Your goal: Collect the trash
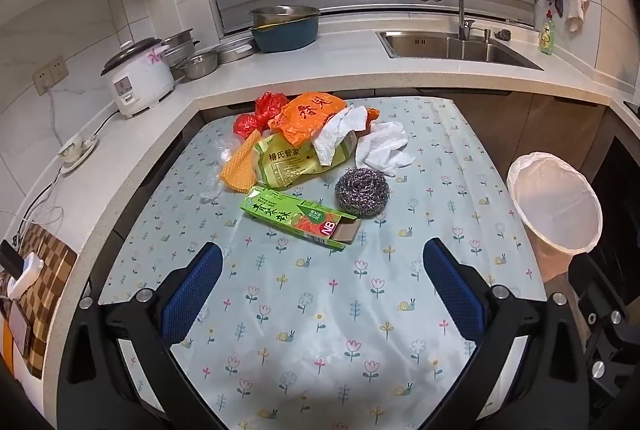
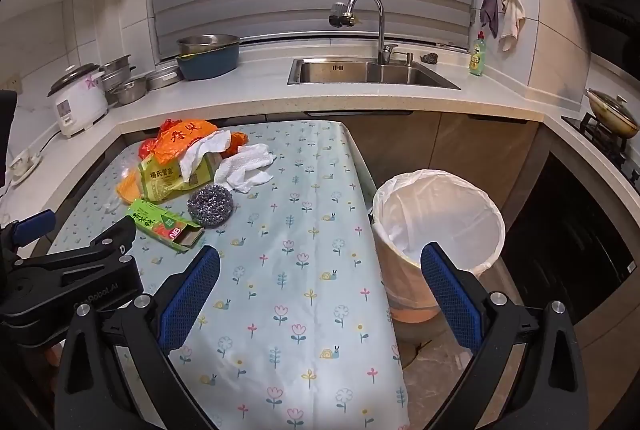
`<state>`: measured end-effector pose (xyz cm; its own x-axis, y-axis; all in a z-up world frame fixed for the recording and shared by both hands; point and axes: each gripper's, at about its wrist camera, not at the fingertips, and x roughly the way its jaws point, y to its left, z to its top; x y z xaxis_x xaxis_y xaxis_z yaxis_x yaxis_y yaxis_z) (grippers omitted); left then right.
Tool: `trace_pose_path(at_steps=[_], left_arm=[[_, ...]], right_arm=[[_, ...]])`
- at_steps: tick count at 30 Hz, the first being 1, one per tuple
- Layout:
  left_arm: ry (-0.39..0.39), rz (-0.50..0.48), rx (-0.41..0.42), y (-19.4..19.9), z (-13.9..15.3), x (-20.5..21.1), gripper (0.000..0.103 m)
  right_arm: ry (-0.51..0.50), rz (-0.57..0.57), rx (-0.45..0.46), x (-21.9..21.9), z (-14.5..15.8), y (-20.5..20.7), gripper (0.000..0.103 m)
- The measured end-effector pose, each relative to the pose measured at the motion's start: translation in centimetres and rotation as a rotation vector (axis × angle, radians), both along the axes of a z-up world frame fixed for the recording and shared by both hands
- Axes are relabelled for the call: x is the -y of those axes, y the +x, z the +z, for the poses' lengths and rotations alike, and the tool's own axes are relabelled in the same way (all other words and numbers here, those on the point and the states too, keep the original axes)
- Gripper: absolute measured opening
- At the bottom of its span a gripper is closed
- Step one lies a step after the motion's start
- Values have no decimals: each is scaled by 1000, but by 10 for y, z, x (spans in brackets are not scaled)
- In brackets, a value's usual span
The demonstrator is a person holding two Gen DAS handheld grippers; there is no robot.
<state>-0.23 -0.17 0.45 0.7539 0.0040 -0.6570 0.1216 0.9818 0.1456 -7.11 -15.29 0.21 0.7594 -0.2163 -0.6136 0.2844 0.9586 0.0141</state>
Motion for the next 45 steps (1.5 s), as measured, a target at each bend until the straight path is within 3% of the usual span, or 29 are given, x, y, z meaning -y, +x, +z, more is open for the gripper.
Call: trace_pose_path(at_steps=[45], left_arm=[[-2, 22, 8, 0, 1, -7, 96]], right_arm=[[-5, 25, 11, -6, 5, -1, 97]])
